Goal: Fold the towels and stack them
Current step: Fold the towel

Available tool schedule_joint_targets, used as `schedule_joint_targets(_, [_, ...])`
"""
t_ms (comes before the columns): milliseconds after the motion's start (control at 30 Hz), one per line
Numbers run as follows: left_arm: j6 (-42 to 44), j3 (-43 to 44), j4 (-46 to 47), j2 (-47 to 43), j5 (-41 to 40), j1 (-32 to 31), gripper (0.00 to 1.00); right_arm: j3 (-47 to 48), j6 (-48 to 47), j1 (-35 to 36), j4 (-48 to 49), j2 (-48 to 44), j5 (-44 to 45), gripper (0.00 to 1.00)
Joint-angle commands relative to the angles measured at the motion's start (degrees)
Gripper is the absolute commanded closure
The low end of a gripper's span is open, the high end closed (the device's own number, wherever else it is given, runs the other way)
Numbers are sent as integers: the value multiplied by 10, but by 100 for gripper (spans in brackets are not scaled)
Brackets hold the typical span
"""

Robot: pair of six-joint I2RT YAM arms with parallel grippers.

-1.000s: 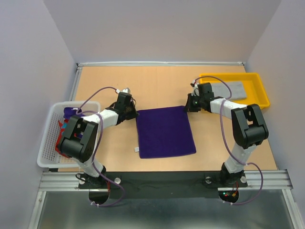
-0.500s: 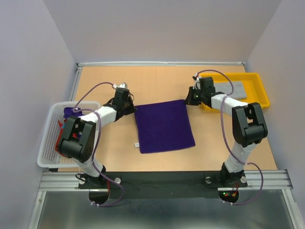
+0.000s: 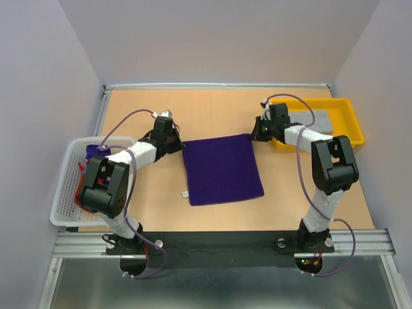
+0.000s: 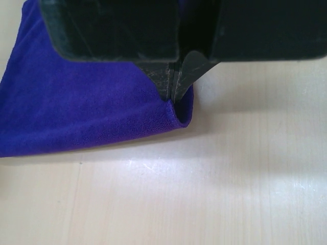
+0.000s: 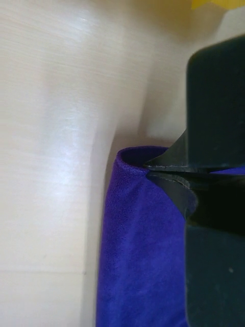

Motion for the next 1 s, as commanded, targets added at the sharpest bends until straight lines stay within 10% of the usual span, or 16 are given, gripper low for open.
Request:
schedule_joint_targets(0, [14, 28, 4, -32, -6, 5, 100, 56, 5, -4, 20, -32, 3, 99])
schedule_joint_targets(733, [17, 37, 68, 17, -25, 20, 100, 131, -7, -5, 30, 58, 26, 96])
schedule_joint_targets(967, [21, 77, 60, 72, -28, 24, 84, 183, -30, -5, 39, 109, 33, 77])
